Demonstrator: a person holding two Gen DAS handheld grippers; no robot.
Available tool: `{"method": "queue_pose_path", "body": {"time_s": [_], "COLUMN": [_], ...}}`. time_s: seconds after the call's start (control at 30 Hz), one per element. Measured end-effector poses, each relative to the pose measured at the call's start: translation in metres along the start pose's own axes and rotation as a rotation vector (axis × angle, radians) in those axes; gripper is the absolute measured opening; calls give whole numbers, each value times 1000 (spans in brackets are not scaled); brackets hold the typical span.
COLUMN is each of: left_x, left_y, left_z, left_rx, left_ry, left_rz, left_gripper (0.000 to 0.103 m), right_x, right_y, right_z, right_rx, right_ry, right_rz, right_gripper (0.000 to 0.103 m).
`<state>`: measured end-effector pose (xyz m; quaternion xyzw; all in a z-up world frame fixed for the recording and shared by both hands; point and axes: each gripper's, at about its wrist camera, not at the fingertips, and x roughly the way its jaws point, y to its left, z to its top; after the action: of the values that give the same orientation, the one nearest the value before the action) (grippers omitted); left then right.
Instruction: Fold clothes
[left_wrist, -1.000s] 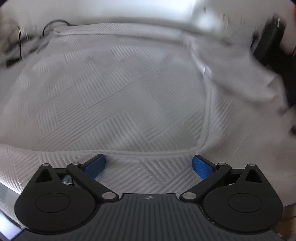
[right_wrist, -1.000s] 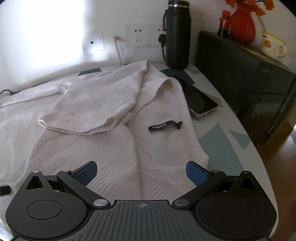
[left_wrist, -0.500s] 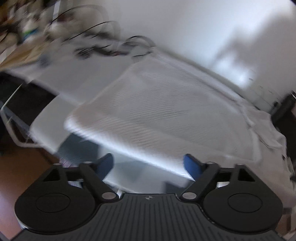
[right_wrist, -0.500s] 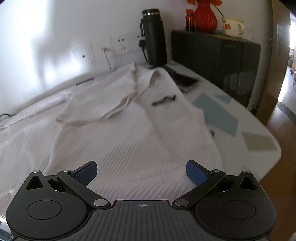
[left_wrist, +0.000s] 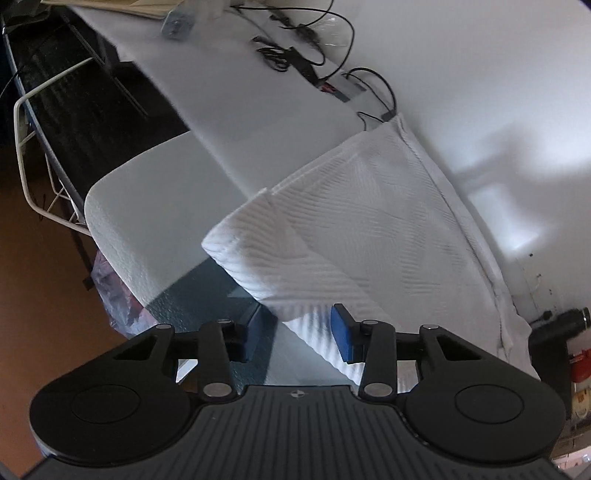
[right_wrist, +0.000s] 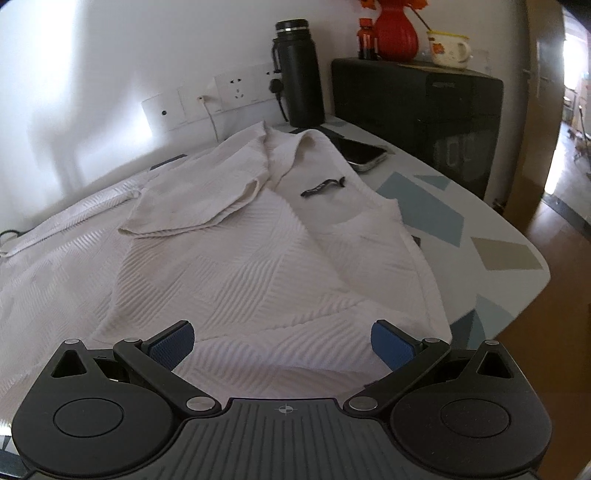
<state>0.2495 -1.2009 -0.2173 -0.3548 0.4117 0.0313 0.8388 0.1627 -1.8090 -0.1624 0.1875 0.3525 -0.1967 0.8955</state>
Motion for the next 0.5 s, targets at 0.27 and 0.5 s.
{"method": "queue_pose_path", "body": {"time_s": [0.27, 0.5], "left_x": [1, 4], "left_y": [8, 7], "left_z": [2, 3], "left_rx": [-64, -42], "left_ry": [-68, -71], "left_rz": [-20, -10], "left_gripper": [42, 39], "right_x": [-9, -13], "right_y": [-21, -48], "right_z": [-8, -22], "right_rx": [90, 204], "right_ry": [-1, 25], "right_rz": [-43, -14], "right_gripper": [97, 81]}}
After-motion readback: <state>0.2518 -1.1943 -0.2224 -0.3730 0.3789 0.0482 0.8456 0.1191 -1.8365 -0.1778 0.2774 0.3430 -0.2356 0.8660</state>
